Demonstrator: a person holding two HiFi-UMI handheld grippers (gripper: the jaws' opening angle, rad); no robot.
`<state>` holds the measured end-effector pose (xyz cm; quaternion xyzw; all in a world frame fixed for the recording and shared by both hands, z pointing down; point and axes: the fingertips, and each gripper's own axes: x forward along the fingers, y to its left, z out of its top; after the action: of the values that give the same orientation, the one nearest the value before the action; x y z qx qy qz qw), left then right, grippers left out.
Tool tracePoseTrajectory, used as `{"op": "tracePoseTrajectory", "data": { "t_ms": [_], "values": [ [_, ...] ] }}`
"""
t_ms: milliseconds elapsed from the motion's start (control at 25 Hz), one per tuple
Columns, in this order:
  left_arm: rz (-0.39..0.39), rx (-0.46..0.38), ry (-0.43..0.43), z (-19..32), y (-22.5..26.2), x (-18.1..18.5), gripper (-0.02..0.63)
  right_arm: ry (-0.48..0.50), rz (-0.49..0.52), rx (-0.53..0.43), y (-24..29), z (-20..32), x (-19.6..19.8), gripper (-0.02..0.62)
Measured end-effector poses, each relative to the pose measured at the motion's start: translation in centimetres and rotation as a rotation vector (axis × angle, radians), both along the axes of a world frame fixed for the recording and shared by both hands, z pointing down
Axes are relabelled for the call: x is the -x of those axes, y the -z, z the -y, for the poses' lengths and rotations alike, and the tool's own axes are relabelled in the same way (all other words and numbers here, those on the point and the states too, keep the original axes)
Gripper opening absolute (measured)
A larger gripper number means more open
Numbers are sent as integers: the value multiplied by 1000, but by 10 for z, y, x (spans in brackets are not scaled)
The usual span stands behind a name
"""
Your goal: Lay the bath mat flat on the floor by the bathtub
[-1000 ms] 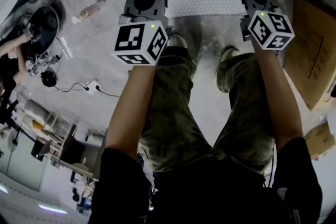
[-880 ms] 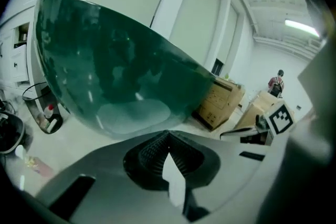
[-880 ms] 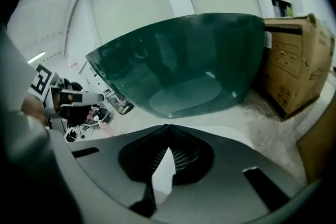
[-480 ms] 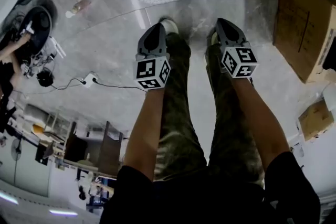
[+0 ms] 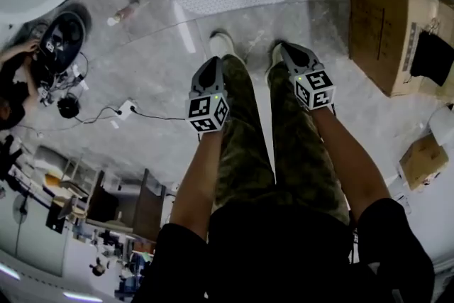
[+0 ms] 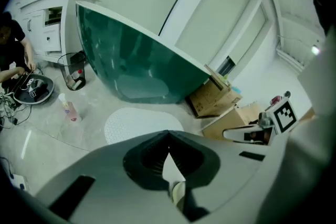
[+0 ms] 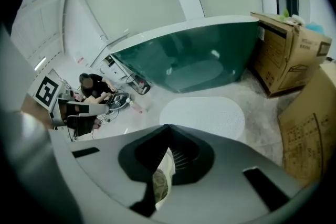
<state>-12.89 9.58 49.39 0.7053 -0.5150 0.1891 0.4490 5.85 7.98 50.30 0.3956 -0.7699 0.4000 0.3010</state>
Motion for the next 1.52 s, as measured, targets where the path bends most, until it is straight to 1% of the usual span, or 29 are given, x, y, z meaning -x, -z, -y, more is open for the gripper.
{"op": "tracePoseTrajectory", "data": {
  "t_ms": [120,240,360,480,560,680,760,840,960,1040,1160,1240,1320,1360,1520],
  "values": [
    [-17,-41,11,11,32,7,18,-27,-6,-5,22,0,0,21],
    [-14,-75,-18,15,70,4,20,-47,-21,-18,58,-5,-3,21],
    [-12,-107,-44,21,128,-3,20,-73,-34,-29,117,-4,-9,21],
    [-28,-156,-37,35,194,-3,19,-86,-34,-67,190,13,-13,21],
    [-29,-200,-37,46,232,4,19,-86,-37,-110,233,29,-9,21],
    [-23,-274,-44,61,272,29,20,-88,-41,-179,279,56,9,21],
    [-41,-317,-23,65,306,45,20,-103,-32,-236,323,68,16,21],
    [-50,-373,-17,75,347,54,20,-98,-34,-318,372,85,17,21],
    [-36,-464,-46,89,411,71,18,-50,-54,-451,443,106,26,21],
    [-22,-522,-45,90,453,82,20,-43,-54,-524,488,110,25,22],
    [-10,-604,-15,88,508,86,18,-40,-69,-626,546,111,6,22],
    [-62,-656,4,84,537,82,20,-33,-81,-673,574,111,-10,23],
    [-121,-702,45,81,560,74,20,-30,-91,-706,598,114,-31,23],
    [-127,-714,63,82,567,69,20,-32,-93,-725,610,118,-44,23],
    [-49,-742,106,98,587,38,20,-56,-89,-789,649,133,-107,22]
  ]
}}
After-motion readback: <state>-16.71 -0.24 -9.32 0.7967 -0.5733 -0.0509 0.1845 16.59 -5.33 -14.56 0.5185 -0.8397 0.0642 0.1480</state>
